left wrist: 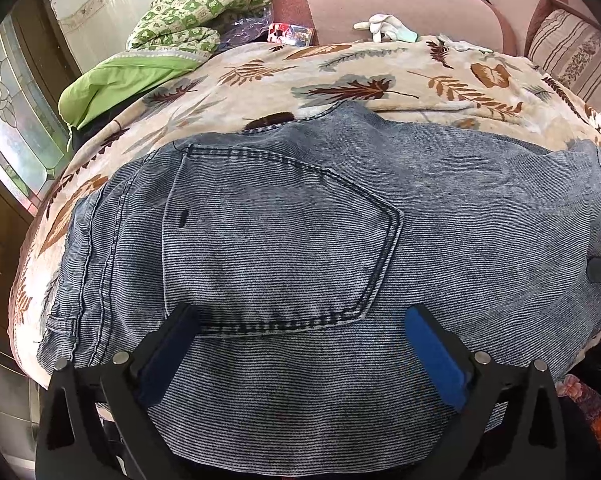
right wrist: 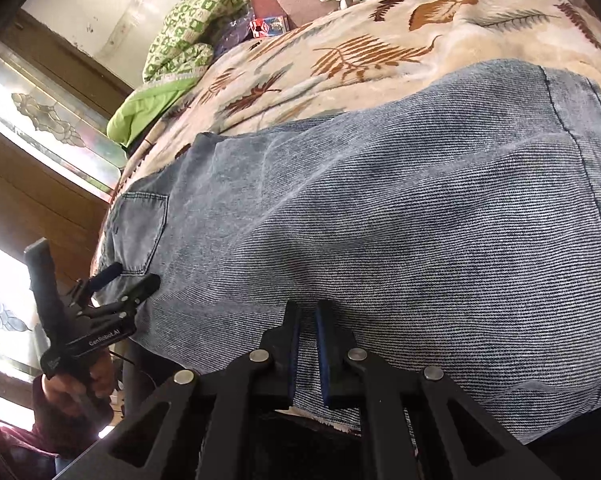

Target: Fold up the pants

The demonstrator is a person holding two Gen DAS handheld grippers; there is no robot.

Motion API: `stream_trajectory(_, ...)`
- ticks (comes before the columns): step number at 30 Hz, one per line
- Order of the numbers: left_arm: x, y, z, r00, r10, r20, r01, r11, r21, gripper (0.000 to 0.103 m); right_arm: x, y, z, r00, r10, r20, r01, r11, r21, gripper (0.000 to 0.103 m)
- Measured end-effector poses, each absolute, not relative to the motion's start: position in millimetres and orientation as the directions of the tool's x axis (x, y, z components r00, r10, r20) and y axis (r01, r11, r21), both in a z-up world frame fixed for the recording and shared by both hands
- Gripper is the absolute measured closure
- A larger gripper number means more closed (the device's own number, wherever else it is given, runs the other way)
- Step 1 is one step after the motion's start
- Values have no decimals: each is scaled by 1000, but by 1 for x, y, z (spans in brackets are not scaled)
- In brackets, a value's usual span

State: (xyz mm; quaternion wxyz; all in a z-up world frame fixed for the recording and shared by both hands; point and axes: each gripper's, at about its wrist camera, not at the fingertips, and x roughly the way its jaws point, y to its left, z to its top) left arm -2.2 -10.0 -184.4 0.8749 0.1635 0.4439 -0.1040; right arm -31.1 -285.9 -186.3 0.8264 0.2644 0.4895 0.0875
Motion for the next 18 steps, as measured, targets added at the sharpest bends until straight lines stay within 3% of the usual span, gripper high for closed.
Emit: stream_trajectory(18,-2,-10,-184,573,-28,-819,311,932,186,0,-26,-294,-194,520,468,-714,127,784,607,92)
